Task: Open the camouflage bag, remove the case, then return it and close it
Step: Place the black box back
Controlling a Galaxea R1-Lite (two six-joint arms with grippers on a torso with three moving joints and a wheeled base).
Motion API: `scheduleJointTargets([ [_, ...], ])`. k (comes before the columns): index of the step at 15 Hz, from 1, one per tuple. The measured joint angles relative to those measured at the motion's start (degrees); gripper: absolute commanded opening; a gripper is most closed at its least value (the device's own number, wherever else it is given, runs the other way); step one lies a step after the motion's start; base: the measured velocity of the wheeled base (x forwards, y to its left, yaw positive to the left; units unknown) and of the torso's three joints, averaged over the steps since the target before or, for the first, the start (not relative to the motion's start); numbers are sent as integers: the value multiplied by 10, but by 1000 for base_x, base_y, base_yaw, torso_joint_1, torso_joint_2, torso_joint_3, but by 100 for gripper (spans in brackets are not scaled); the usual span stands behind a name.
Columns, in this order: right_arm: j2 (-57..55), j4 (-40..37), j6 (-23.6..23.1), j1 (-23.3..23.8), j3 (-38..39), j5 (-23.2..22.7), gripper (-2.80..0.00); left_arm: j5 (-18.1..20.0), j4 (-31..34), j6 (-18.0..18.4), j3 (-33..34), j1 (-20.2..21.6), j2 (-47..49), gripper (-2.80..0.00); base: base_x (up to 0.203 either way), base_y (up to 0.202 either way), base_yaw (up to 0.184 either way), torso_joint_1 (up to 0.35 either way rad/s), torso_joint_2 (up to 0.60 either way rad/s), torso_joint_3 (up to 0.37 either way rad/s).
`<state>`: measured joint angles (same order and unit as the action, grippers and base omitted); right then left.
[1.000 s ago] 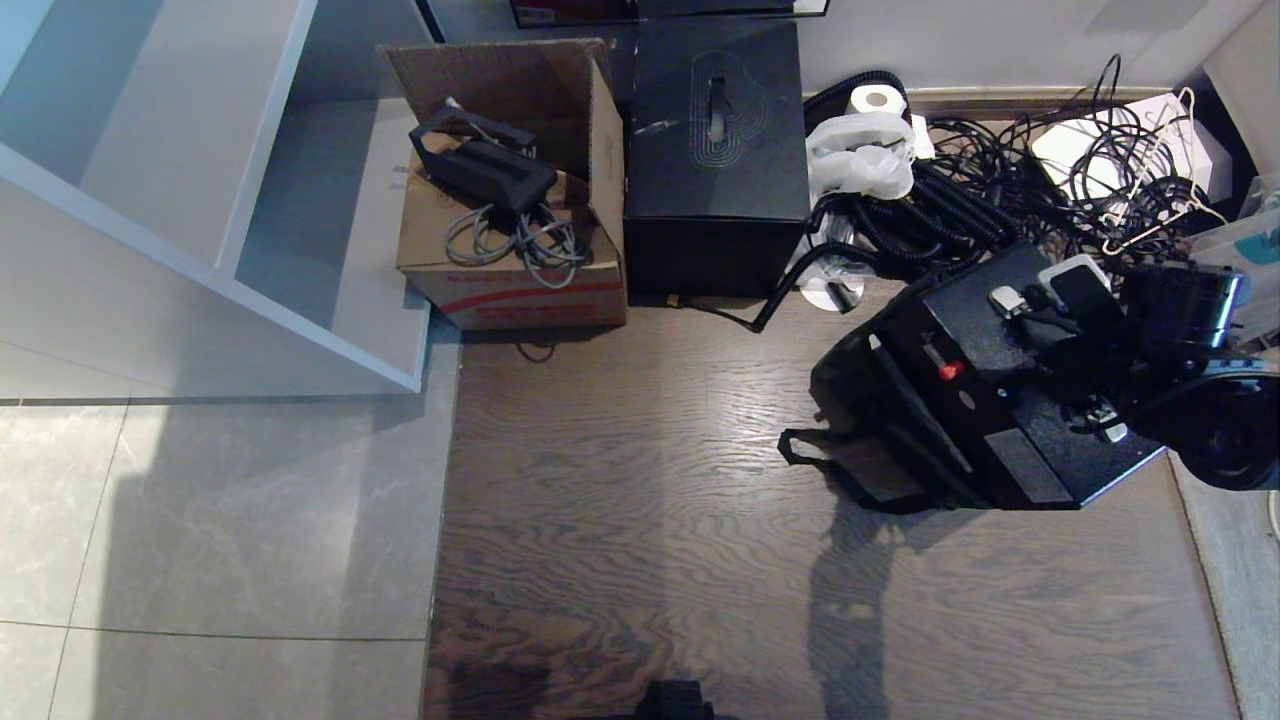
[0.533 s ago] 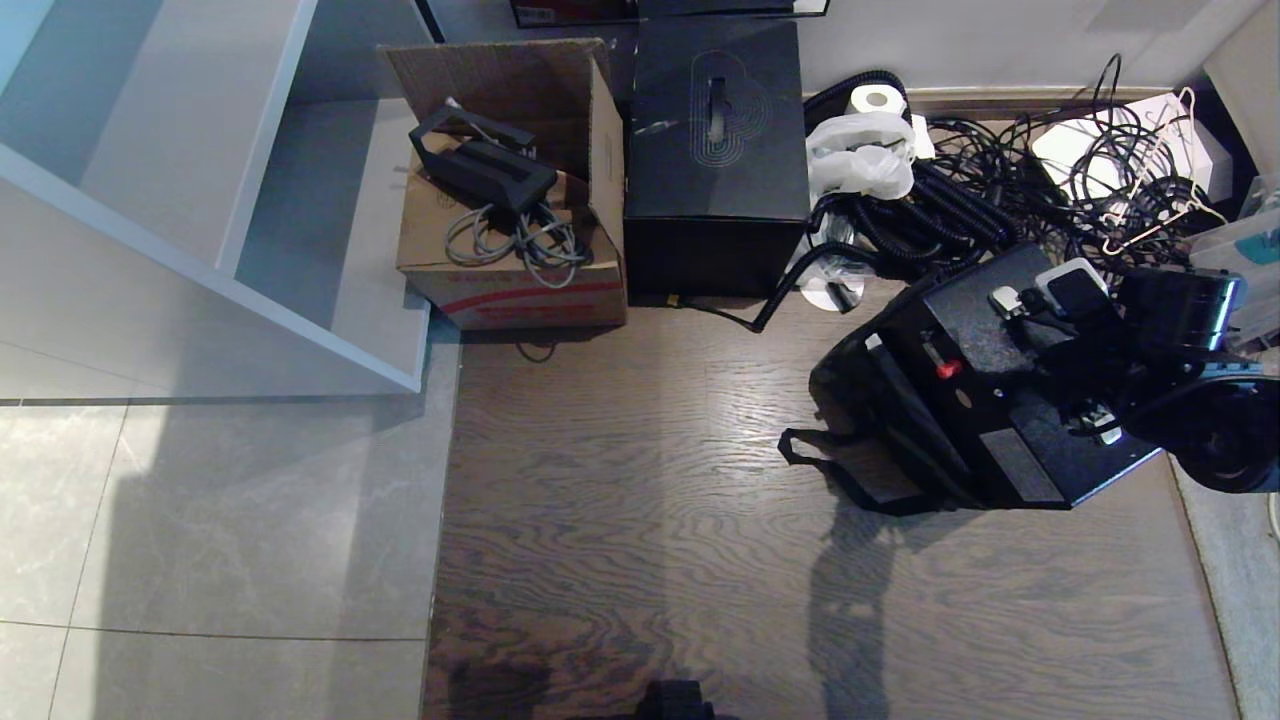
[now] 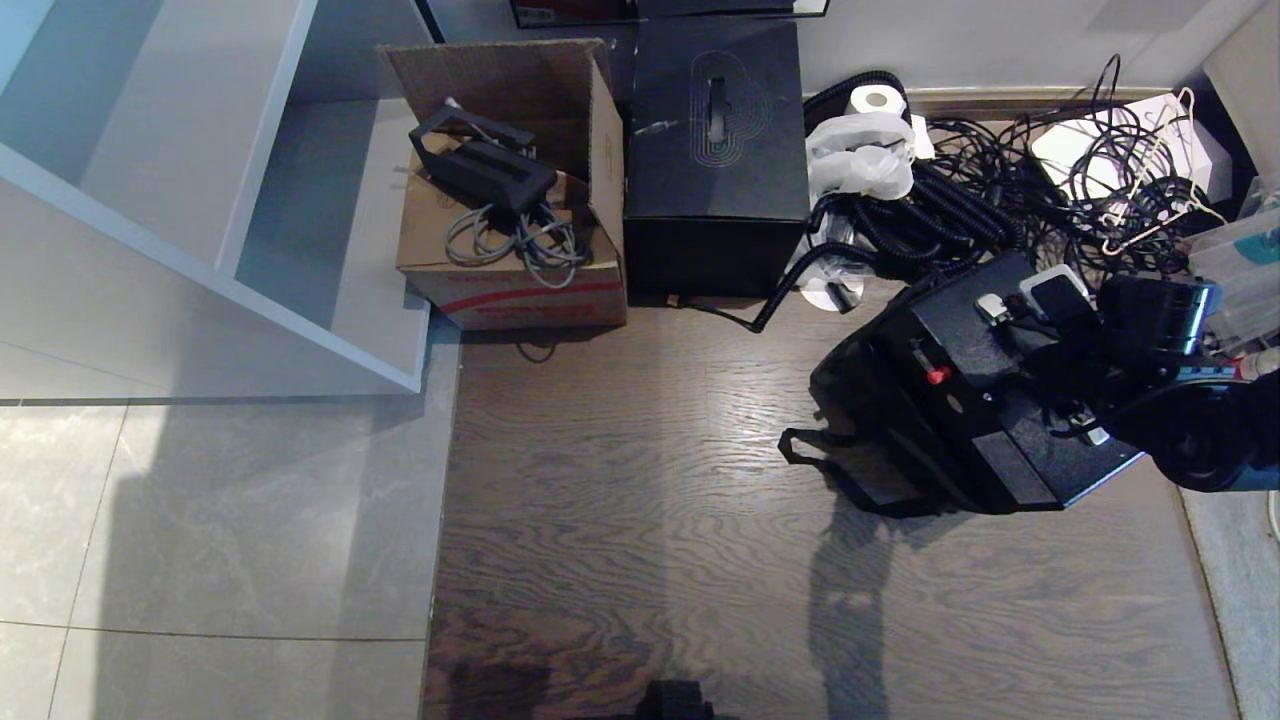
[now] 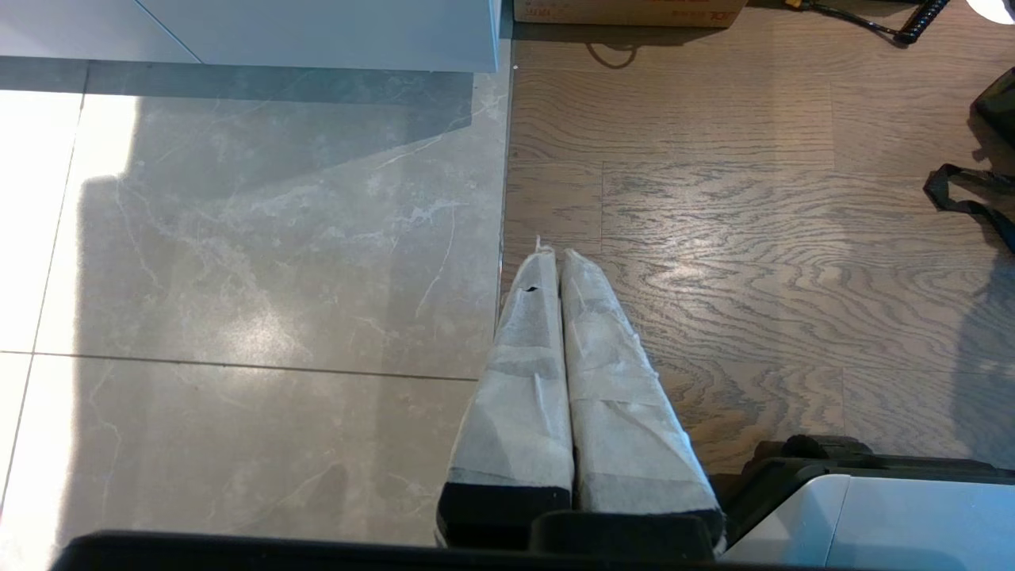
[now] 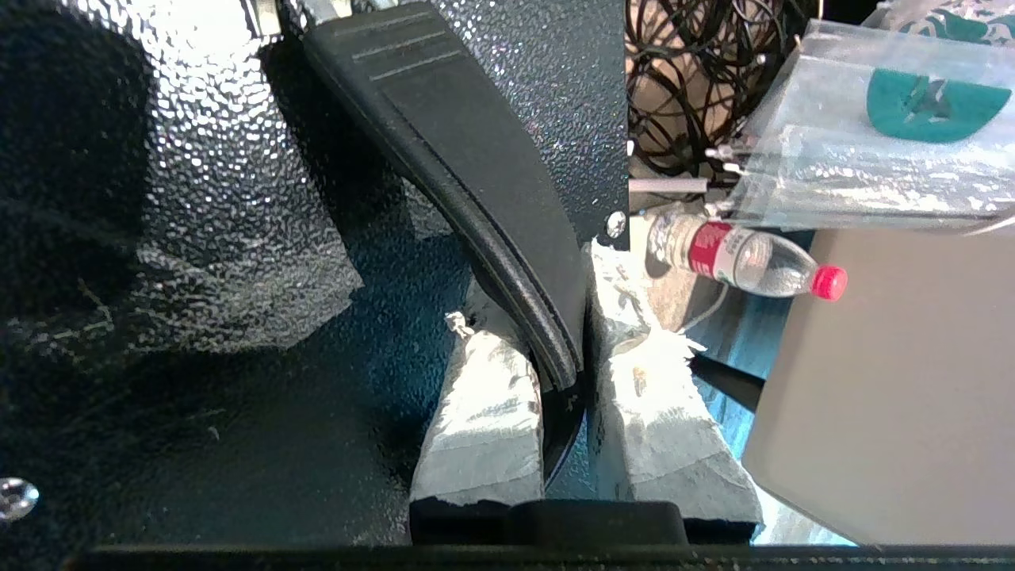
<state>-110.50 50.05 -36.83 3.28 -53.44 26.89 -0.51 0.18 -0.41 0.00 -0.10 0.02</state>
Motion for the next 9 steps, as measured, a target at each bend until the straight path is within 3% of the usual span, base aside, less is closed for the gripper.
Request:
scheduleJointTargets([
  [9,-59,26,-1,-20,-47,-9,-280,0,0,0,0,0,0,-280,0,0,0,0,0,0],
])
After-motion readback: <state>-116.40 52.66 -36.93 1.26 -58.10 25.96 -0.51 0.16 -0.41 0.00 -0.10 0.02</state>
